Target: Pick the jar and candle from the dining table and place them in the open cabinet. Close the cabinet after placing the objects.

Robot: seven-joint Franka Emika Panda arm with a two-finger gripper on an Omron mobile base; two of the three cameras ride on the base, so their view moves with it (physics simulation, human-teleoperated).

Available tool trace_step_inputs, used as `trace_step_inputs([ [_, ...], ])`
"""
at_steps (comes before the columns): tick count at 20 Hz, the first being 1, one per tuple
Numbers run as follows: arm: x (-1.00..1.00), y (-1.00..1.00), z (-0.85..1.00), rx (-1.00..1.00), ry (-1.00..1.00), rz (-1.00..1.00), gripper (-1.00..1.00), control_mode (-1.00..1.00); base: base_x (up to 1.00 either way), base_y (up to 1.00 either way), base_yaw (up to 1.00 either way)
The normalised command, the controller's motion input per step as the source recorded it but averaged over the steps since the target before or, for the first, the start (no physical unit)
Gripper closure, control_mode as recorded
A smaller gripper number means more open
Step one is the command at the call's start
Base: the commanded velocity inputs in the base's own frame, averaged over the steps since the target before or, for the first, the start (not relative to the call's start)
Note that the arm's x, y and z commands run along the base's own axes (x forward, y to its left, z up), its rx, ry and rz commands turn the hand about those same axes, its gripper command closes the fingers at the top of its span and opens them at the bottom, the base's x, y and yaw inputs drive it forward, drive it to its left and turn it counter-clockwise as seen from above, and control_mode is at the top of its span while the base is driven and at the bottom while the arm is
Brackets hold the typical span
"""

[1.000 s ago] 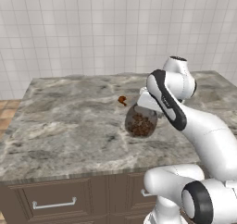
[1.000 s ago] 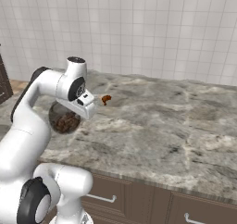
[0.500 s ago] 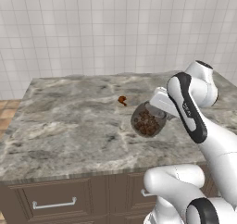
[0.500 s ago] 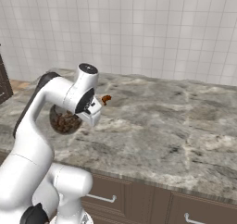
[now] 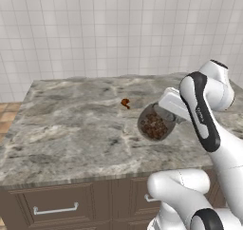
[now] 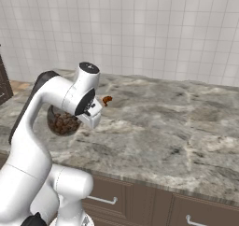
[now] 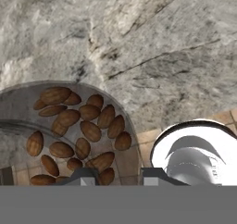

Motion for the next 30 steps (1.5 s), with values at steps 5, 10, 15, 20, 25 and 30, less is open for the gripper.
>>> trace_step_inputs([
  [5,-0.24,0.00,0.09,0.00,-0.10,0.00,1.00,-1.00,0.00,0.00,0.00],
  [10,-0.07,0.00,0.02,0.00,-0.05,0.00,1.00,-1.00,0.00,0.00,0.00],
  [15,0.00,0.00,0.00,0.00,0.00,0.00,1.00,-1.00,0.00,0.00,0.00],
  [20,0.00,0.00,0.00,0.00,0.00,0.00,1.00,-1.00,0.00,0.00,0.00],
  [25,0.00,0.00,0.00,0.00,0.00,0.00,1.00,1.00,-0.11,0.00,0.00],
  [30,0.00,0.00,0.00,0.00,0.00,0.00,1.00,1.00,-0.51,0.00,0.01],
])
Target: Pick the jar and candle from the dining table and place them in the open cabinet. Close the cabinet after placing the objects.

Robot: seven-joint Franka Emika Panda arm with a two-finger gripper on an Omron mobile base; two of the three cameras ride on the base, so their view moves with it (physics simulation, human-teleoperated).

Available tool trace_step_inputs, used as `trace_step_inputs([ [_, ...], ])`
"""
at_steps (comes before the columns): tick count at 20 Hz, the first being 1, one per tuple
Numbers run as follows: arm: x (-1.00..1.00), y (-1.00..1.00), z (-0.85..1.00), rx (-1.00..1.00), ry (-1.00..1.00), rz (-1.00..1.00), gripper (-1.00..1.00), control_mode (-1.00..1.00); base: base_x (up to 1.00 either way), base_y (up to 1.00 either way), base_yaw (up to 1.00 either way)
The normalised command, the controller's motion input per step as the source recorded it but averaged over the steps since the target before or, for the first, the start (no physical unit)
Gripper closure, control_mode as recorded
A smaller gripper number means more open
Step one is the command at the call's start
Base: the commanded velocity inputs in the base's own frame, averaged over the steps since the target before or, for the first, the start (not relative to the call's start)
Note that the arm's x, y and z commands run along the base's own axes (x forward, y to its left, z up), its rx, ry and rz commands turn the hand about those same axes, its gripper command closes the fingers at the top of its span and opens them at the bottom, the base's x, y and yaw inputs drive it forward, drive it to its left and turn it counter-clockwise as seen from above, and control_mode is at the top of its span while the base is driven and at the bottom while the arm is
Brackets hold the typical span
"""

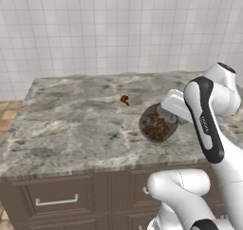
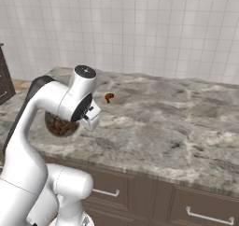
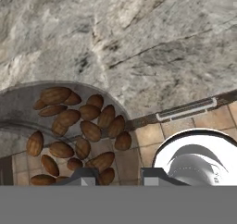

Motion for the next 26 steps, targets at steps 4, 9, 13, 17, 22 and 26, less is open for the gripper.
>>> trace_step_inputs([
  [4,0.00,0.00,0.00,0.00,0.00,0.00,1.00,1.00,-0.60,0.00,0.00],
  [9,0.00,0.00,0.00,0.00,0.00,0.00,1.00,1.00,-0.49,0.00,0.13],
  [13,0.00,0.00,0.00,0.00,0.00,0.00,1.00,1.00,-0.26,-0.01,0.67],
  [17,0.00,0.00,0.00,0.00,0.00,0.00,1.00,1.00,-0.22,-0.02,0.84],
  [22,0.00,0.00,0.00,0.00,0.00,0.00,1.00,1.00,-0.14,0.00,0.98],
  [26,0.00,0.00,0.00,0.00,0.00,0.00,1.00,1.00,-0.06,0.00,1.00],
])
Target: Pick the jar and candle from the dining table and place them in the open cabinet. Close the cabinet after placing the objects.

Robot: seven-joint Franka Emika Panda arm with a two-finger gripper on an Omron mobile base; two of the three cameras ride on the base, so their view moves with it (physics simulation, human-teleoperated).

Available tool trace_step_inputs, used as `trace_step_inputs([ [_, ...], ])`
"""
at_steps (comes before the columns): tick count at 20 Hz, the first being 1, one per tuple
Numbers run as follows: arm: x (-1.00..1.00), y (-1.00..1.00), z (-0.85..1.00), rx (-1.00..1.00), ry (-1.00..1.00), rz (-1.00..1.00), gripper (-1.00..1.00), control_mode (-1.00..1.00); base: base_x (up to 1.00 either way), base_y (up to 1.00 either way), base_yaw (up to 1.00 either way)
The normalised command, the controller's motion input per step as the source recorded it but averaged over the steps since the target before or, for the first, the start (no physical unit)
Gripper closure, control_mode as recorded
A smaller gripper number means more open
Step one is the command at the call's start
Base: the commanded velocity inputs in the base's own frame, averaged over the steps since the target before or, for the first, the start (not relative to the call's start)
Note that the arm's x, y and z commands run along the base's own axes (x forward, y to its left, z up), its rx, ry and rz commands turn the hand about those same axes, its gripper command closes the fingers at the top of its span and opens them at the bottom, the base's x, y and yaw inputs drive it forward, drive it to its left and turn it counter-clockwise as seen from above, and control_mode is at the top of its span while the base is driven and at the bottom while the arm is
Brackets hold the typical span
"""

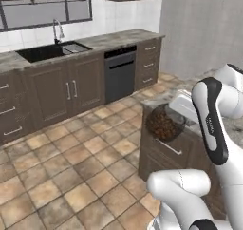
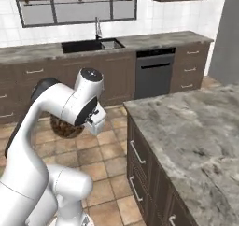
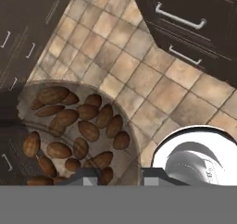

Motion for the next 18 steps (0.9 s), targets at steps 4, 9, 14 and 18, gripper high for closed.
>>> trace_step_inputs([
  [4,0.00,0.00,0.00,0.00,0.00,0.00,1.00,1.00,0.00,0.00,0.96],
  [9,0.00,0.00,0.00,0.00,0.00,0.00,1.00,1.00,0.00,0.00,0.97],
  [14,0.00,0.00,0.00,0.00,0.00,0.00,1.00,1.00,0.01,0.00,0.93],
  [18,0.00,0.00,0.00,0.00,0.00,0.00,1.00,1.00,0.04,-0.01,0.88],
])
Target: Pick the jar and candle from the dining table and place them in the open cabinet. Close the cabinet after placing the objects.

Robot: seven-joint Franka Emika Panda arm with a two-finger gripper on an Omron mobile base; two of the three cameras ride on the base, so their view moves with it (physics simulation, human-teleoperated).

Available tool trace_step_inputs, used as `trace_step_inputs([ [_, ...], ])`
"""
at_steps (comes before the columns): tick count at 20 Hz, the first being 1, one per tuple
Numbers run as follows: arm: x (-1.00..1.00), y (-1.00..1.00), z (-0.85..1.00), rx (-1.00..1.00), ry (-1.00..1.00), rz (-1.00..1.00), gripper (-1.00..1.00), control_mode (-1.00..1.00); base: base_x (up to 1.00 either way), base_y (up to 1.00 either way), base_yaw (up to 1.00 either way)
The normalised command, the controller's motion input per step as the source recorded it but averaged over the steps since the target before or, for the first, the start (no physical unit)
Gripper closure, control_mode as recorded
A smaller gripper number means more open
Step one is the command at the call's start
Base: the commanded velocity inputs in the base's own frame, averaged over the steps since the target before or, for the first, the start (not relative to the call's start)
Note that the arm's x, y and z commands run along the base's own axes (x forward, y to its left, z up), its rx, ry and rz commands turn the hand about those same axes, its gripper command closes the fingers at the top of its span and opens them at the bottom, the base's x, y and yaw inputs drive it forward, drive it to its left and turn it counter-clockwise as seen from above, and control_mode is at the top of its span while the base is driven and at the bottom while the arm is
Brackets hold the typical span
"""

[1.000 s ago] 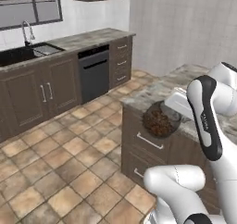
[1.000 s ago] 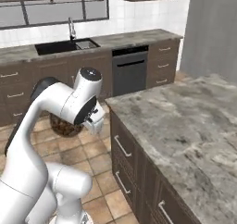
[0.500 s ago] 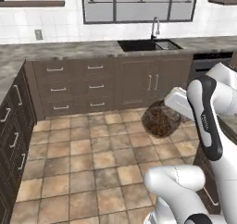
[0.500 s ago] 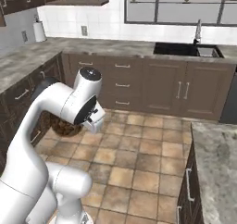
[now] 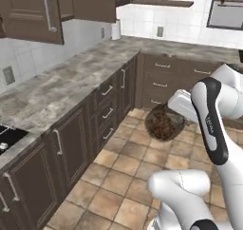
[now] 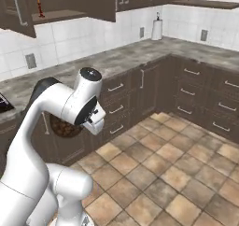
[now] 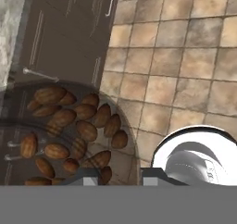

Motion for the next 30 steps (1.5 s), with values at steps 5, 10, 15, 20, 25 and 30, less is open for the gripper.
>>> trace_step_inputs([
  [5,0.00,0.00,0.00,0.00,0.00,0.00,1.00,1.00,0.05,-0.03,0.83],
  [10,0.00,0.00,0.00,0.00,0.00,0.00,1.00,1.00,0.06,-0.12,0.27],
  [15,0.00,0.00,0.00,0.00,0.00,0.00,1.00,1.00,0.10,-0.19,0.48],
  [20,0.00,0.00,0.00,0.00,0.00,0.00,1.00,1.00,0.16,-0.16,0.45],
  [25,0.00,0.00,0.00,0.00,0.00,0.00,1.00,1.00,0.14,-0.18,0.51],
  [30,0.00,0.00,0.00,0.00,0.00,0.00,1.00,1.00,0.16,-0.23,0.43],
])
